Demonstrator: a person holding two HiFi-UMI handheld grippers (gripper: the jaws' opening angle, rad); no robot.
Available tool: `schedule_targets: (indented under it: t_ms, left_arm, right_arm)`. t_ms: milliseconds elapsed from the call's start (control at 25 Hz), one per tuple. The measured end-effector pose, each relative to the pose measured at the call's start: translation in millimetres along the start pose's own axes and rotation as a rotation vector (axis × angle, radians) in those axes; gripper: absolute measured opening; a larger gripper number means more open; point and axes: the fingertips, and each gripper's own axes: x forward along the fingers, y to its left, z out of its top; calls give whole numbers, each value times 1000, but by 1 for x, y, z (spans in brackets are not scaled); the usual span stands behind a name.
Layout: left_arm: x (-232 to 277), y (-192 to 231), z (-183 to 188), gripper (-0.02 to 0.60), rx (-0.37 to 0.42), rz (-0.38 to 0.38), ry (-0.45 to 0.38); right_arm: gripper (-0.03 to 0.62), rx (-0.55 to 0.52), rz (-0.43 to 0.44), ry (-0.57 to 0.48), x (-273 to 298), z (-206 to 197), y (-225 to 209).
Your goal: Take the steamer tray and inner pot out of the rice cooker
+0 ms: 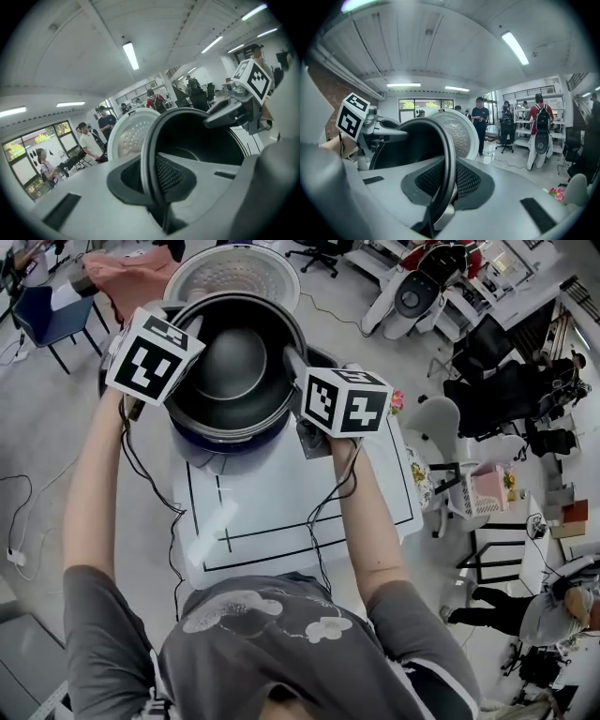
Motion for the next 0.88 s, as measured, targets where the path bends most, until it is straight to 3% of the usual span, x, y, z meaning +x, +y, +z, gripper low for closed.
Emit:
schedule_targets:
  t_ms: [160, 320, 520, 880]
  left_arm:
    - [-33, -10, 9, 35, -16, 56, -80]
    - [-60, -40, 3, 36, -52, 122, -102]
    - [-111, -71, 13, 37, -28, 237, -73]
    - [-183, -186, 43, 37, -36, 363, -6]
  right_arm:
    - [71, -63, -11, -47, -32, 8, 15]
    - [71, -104, 28, -59, -61, -7, 21]
    - [71, -113, 129, -94, -101, -12, 32]
    - [71, -111, 276, -102, -213, -45, 12]
